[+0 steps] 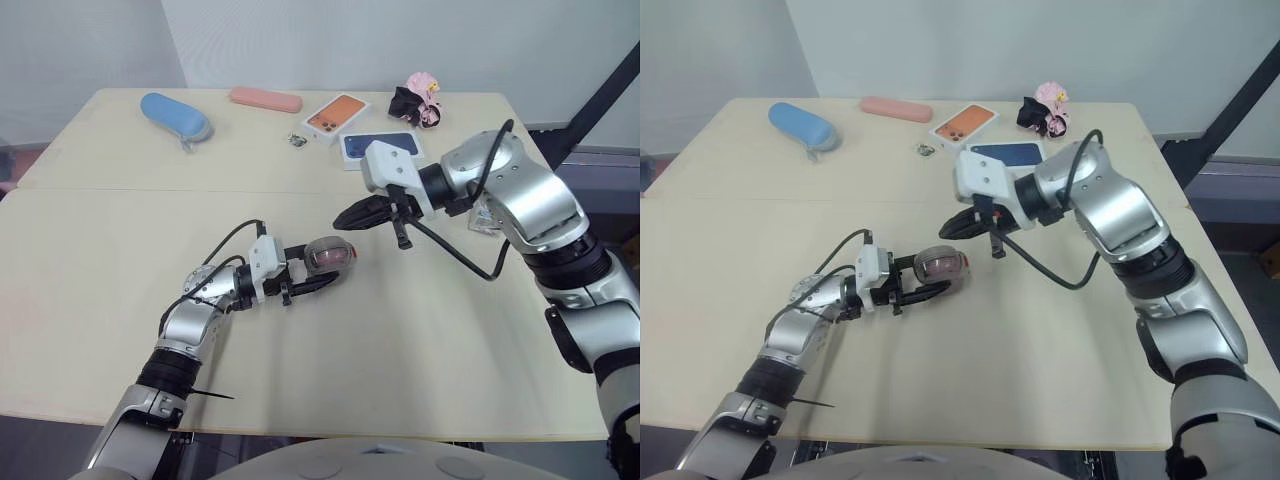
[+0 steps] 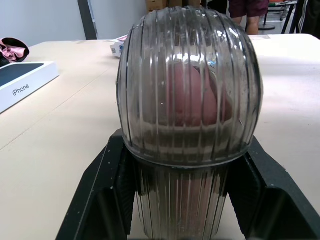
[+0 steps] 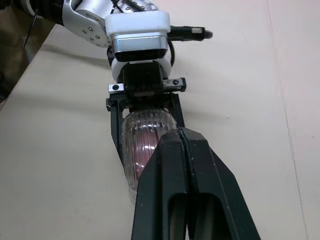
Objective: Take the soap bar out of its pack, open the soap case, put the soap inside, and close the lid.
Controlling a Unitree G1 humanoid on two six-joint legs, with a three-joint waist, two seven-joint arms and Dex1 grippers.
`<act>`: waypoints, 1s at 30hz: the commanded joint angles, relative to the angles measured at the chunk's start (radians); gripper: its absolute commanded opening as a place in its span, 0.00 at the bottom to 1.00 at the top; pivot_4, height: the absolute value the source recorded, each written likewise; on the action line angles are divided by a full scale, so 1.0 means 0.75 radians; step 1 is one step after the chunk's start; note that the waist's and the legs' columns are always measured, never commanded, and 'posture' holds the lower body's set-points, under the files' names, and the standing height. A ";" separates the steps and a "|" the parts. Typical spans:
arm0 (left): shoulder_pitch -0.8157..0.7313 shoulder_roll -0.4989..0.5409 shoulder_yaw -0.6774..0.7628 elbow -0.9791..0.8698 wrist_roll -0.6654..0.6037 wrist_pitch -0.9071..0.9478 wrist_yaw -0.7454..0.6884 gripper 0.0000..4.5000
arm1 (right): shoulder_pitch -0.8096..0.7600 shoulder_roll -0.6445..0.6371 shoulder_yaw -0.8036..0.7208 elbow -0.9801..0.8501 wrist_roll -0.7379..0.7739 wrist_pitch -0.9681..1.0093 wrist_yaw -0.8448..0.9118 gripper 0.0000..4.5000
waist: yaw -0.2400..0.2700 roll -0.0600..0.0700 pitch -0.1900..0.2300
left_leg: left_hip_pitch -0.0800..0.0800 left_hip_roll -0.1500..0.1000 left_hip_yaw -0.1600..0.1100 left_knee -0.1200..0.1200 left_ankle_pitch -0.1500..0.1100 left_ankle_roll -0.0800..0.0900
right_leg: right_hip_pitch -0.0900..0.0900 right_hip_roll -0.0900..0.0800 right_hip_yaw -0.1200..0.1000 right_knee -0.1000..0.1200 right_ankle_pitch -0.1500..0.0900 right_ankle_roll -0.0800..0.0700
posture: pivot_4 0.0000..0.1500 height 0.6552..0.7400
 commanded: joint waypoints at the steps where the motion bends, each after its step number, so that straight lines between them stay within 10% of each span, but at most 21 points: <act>1: 0.027 0.024 0.032 -0.085 -0.047 0.026 -0.022 0.43 | 0.052 -0.027 -0.099 -0.029 0.073 -0.080 0.031 0.18 | 0.001 0.000 0.000 | 0.000 0.000 0.000 0.000 0.000 0.000 | 0.000 0.000 0.000 0.000 0.000 0.000 | 1.00 1.00; 12: 0.159 -0.002 -0.006 -0.205 -0.034 -0.012 -0.048 0.43 | 0.239 -0.073 -0.085 -0.120 0.094 -0.247 0.082 0.99 | 0.005 0.000 0.000 | -0.002 0.000 0.000 0.000 -0.001 0.001 | -0.001 0.002 -0.001 -0.005 0.000 0.000 | 1.00 1.00; 30: 0.134 -0.021 -0.014 -0.147 0.020 -0.060 -0.011 0.43 | 0.272 0.055 0.040 -0.090 0.064 -0.194 -0.038 0.99 | 0.001 0.000 0.000 | -0.001 0.000 0.000 0.000 0.000 0.001 | -0.001 0.000 -0.001 -0.006 0.000 0.000 | 1.00 1.00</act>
